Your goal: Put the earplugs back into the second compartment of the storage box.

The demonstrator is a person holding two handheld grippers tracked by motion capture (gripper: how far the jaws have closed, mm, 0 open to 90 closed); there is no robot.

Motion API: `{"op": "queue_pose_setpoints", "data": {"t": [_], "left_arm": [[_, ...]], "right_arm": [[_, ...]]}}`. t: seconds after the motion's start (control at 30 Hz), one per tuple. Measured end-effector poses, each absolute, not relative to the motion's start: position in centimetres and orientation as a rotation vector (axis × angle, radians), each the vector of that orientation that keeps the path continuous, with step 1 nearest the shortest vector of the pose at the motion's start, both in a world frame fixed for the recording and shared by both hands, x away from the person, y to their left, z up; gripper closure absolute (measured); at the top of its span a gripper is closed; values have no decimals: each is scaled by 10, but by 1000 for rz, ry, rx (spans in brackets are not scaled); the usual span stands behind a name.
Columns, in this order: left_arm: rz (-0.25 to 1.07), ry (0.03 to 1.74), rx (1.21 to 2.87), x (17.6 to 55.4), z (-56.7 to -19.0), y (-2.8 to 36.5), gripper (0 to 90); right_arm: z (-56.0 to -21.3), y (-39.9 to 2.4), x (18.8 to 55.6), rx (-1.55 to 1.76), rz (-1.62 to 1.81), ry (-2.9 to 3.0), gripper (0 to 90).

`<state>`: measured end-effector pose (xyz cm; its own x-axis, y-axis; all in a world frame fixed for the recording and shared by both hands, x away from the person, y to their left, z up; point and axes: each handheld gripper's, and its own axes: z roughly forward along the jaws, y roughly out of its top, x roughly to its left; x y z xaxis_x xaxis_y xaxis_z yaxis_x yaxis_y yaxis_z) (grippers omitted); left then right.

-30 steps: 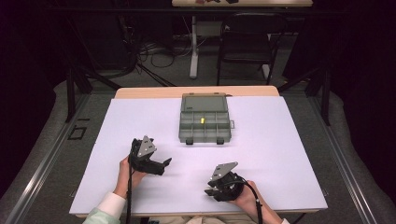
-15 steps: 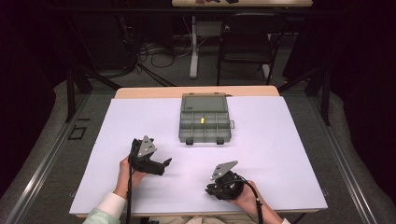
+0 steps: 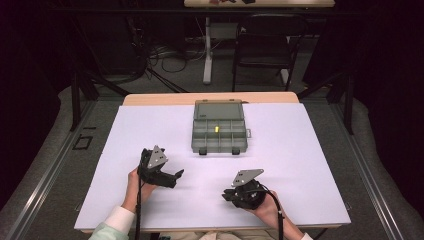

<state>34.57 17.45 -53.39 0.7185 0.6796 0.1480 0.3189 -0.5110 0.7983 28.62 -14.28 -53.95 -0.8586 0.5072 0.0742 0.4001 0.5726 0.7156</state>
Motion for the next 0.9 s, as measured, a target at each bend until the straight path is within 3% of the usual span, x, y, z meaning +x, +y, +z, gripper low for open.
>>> {"op": "queue_pose_setpoints", "data": {"t": [0.9], "left_arm": [[582, 751, 2132, 346, -534, 174, 0]], "right_arm": [[-533, -162, 300, 830, 1207, 2462, 798]]}}
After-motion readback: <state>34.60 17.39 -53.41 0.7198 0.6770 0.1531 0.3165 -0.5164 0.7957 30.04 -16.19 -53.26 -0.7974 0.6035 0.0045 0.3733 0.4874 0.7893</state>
